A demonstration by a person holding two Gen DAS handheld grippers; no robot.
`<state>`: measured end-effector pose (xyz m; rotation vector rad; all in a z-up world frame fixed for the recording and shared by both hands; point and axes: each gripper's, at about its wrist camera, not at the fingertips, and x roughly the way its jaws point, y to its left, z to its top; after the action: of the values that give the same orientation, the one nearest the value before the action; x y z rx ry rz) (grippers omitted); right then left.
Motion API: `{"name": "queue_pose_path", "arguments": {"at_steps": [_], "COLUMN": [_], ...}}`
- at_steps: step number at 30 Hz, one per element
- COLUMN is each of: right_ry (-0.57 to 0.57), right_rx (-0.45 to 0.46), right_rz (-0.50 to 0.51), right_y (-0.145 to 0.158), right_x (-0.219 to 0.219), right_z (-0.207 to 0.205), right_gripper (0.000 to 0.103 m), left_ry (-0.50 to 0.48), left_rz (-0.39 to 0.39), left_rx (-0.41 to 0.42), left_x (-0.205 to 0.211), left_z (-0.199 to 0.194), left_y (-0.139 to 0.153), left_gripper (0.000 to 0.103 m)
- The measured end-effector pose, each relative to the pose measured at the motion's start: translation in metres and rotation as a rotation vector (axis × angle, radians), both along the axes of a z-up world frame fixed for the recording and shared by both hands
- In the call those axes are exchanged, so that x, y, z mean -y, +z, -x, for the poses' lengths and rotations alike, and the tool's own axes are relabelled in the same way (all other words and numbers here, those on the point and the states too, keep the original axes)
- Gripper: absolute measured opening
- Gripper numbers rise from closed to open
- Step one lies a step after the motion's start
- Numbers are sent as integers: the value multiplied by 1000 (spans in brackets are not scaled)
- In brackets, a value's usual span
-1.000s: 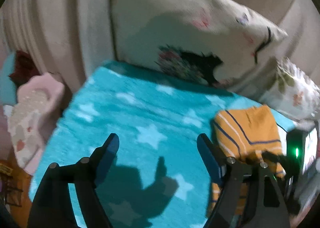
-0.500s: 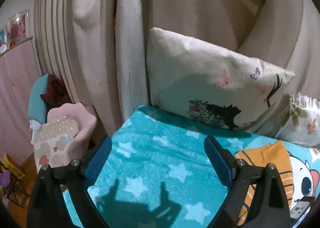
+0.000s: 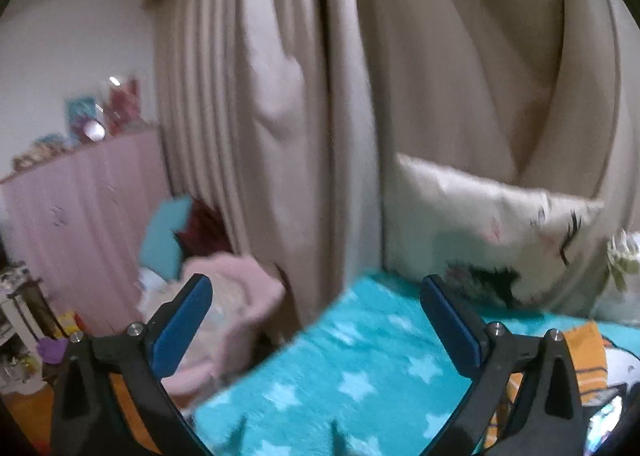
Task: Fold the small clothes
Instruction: 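Open the right gripper and lift both grippers off the folded sweater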
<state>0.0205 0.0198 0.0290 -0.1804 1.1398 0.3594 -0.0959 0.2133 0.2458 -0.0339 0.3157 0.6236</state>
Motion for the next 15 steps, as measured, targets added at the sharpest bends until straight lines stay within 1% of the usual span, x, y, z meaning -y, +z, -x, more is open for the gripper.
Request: {"name": "queue_pose_path", "arguments": {"at_steps": [1,2,4,6,8,10,15], "right_ry": [13,19,24,17,-5,-34,-147], "right_rx": [4,12,29,33,28,29,7], "right_rz": [-51,-75,-76,-80,-88,-94,-95], "right_y": [7,13,18,19,18,13,1], "right_x": [4,9,16,30,49,65,121], "right_z": [9,18,33,50,65,78,101], "right_gripper": [61,61,61,61,61,61,61], "left_ry": [-11,-31,-76,-127,-177,-225,-295], "left_rz": [0,11,59,109,137,157,189], "left_rx": [18,25,15,-22,-70,-124,-194], "left_x": [3,5,11,20,30,45,75], "left_z": [9,16,26,33,34,39,50], "left_y": [3,5,7,5,0,-7,-20], "left_gripper": [103,103,103,103,103,103,103]}}
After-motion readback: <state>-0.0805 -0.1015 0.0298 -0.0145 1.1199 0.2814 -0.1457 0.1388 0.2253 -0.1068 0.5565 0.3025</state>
